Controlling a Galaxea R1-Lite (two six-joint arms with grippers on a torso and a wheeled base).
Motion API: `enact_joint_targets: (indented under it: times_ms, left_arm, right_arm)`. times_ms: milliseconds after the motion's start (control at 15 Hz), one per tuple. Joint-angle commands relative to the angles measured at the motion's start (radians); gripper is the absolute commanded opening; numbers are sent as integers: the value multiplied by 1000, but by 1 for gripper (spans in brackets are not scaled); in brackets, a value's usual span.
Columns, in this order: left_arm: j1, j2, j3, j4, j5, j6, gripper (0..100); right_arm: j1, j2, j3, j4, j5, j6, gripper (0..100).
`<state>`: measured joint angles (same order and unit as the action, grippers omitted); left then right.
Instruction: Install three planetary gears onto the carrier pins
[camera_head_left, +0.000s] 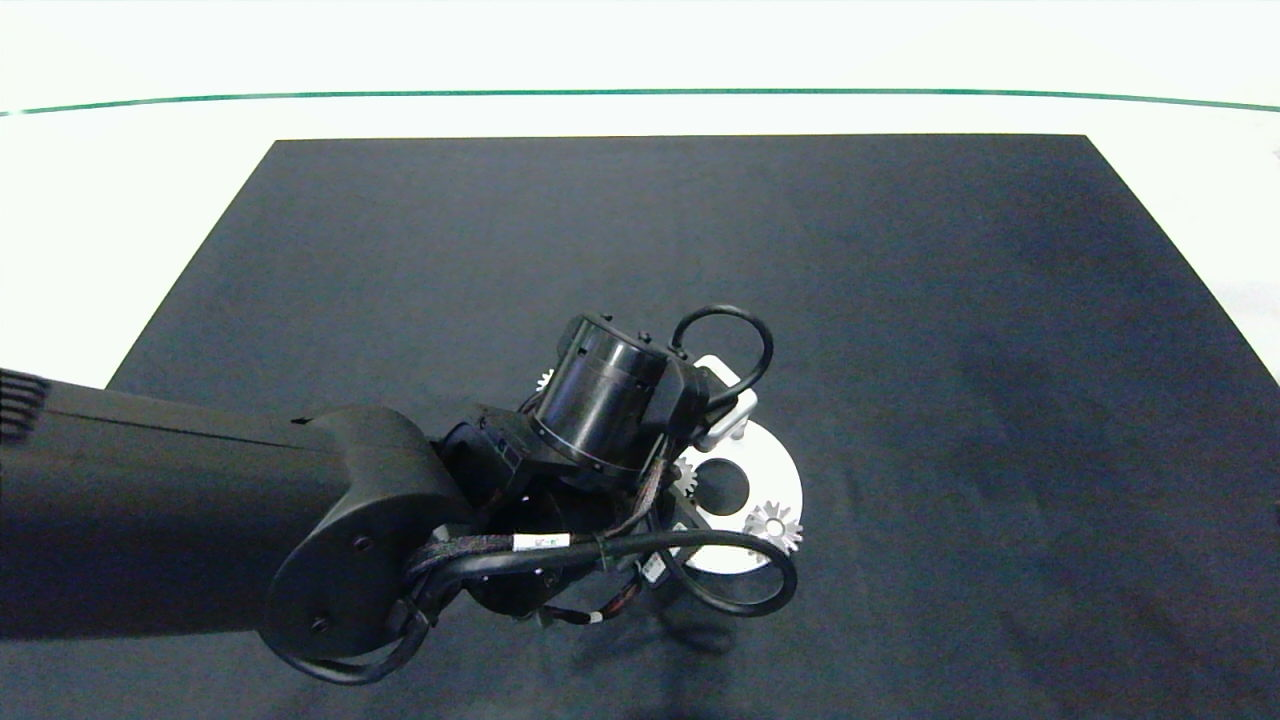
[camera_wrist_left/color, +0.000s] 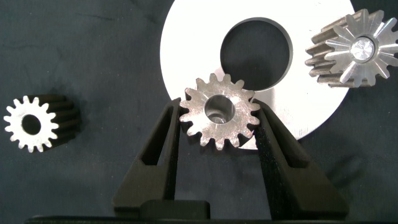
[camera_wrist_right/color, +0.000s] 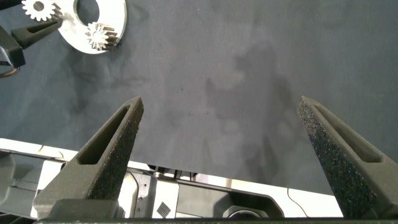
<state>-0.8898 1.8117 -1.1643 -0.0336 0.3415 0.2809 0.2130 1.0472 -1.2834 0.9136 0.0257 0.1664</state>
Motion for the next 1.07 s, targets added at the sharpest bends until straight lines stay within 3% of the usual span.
enact_joint_targets:
  times_ms: [67, 1067]
  left_arm:
    - [2, -15, -2, -2, 2, 1, 22]
    - [-6, -34, 54, -9, 4, -22, 22]
  right_arm:
    - [0, 4, 6, 2, 0, 1, 100]
    - [0, 2, 15, -22, -1, -2, 100]
